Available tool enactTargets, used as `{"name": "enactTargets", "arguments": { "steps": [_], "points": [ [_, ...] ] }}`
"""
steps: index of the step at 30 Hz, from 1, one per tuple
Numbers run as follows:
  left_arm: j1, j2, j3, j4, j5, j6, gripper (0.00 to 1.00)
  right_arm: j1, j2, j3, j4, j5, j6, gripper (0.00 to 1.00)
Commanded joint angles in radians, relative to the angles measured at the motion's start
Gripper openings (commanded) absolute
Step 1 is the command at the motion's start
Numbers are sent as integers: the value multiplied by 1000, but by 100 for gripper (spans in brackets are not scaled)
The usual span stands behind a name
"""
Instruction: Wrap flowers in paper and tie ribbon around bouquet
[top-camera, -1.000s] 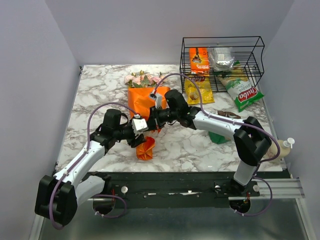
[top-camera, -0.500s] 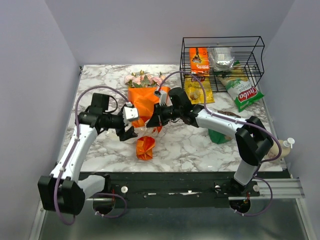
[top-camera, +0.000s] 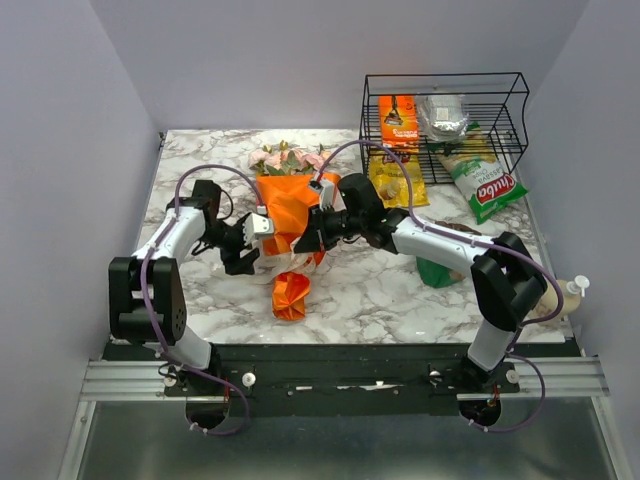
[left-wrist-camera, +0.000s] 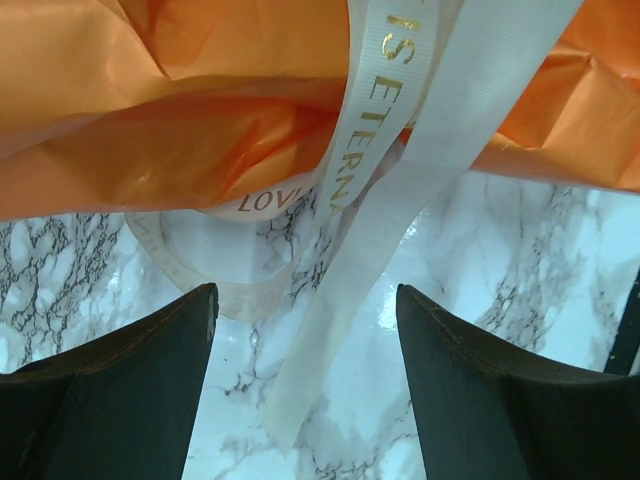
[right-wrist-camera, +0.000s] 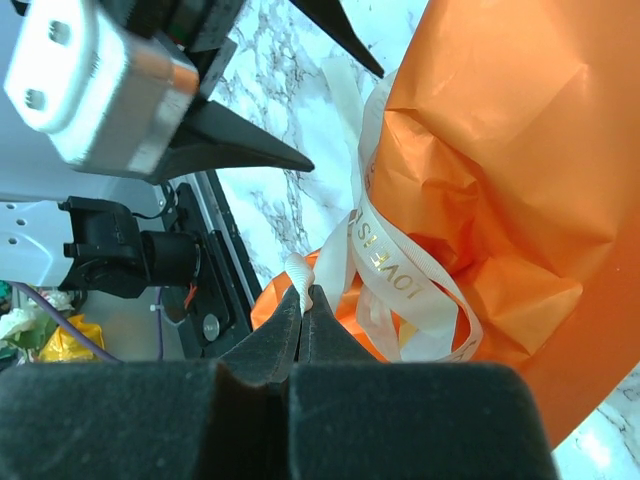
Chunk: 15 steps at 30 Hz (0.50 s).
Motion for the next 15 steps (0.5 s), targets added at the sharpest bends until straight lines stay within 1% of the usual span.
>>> {"name": "enactTargets", "arguments": {
  "steps": [1,2,5,6,8,9,11,12,13,14,15],
  "points": [
    [-32,40,-14,45,-19,103,79,-6,19,35,-2,-3,-14,0],
    [-40,54,-28,53,-11,100,77,-6,22,41,-32,-3,-14,0],
    [-61,75,-37,68,6,77,66,-9,23,49,-47,4,-14,1],
    [-67,80,-36,67,12,69,56,-10,22,50,-50,7,-12,0],
    [-66,77,-36,63,17,70,43,-12,22,50,-57,10,-12,0],
    [-64,77,-36,48,18,78,33,-12,22,55,-57,9,-12,0],
    [-63,71,-45,33,20,87,22,-12,25,58,-65,9,-14,0],
    [-64,66,-48,19,20,89,5,-12,26,60,-66,9,-15,0],
    [-64,62,-49,14,15,84,0,-12,28,64,-70,9,-17,0],
    [-60,48,-43,8,12,69,0,-13,28,66,-71,10,-17,0],
    [-51,37,-34,-2,15,22,0,-13,28,66,-76,10,-18,0]
  ]
}}
